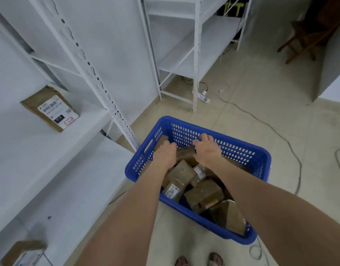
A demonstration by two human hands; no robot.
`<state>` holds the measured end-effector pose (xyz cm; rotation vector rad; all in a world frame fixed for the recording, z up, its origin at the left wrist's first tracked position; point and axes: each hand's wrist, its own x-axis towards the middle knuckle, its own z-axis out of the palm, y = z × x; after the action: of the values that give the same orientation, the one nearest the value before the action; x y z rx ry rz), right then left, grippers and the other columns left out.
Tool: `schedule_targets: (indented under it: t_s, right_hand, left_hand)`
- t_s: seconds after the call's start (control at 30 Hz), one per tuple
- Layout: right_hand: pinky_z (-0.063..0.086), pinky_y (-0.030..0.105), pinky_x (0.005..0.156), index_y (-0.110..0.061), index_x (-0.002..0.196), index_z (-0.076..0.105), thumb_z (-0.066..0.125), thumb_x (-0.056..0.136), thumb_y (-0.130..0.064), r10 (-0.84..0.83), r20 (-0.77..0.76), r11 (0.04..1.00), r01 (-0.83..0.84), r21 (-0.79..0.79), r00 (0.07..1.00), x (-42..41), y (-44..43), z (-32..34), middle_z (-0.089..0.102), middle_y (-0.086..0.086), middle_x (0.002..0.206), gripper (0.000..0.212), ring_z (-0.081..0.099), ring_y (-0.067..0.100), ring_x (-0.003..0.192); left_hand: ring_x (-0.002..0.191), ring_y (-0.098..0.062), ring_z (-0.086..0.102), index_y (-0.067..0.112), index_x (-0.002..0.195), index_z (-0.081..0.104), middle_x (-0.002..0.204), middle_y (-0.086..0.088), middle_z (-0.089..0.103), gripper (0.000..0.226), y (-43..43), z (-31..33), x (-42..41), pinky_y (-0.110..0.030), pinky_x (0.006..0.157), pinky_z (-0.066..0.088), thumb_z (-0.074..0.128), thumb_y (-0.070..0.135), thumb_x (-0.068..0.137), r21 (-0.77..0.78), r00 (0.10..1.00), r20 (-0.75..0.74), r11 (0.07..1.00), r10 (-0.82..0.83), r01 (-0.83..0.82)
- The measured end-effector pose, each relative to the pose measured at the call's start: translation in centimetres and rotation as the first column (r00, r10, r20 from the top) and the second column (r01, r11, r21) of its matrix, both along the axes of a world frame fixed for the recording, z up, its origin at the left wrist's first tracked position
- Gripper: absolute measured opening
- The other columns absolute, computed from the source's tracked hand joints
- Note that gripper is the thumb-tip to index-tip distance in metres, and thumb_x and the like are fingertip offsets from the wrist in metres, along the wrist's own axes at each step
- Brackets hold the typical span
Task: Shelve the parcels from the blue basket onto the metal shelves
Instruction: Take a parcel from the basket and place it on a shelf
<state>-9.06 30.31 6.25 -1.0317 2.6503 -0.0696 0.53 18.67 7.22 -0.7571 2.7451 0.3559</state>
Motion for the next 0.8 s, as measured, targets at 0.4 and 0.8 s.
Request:
schedule_targets:
  t_s: [0.4,0.8]
  right_hand:
    - [0.04,0.041,0.102,-0.018,0.136,0.042,0.057,0.094,-0.024,0.089,0.146,0.995,-0.095,0.031,0.985,-5.2,-7.5,-8.9,0.031,0.011,0.14,0.045,0.032,0.03,0.131]
    - [0.041,0.039,0.099,-0.015,0.138,0.04,0.054,0.096,-0.029,0.005,0.638,1.0,-0.016,0.011,0.77,-2.0,-17.5,-24.9,0.042,0.013,0.137,0.046,0.047,0.031,0.121]
  left_hand:
    - [0.112,-0.03,0.054,0.012,0.134,0.043,0.13,-0.012,0.042,0.04,-5.0,-11.0,-4.0,-0.042,0.091,0.05,0.05,0.013,0.094,0.103,0.976,0.183,0.985,0.115,-0.135]
    - [0.121,-0.032,0.046,0.007,0.131,0.044,0.132,-0.015,0.047,0.042,-13.9,-24.5,-0.2,-0.043,0.097,0.044,0.047,0.028,0.094,0.071,0.839,0.326,0.873,0.436,-0.482]
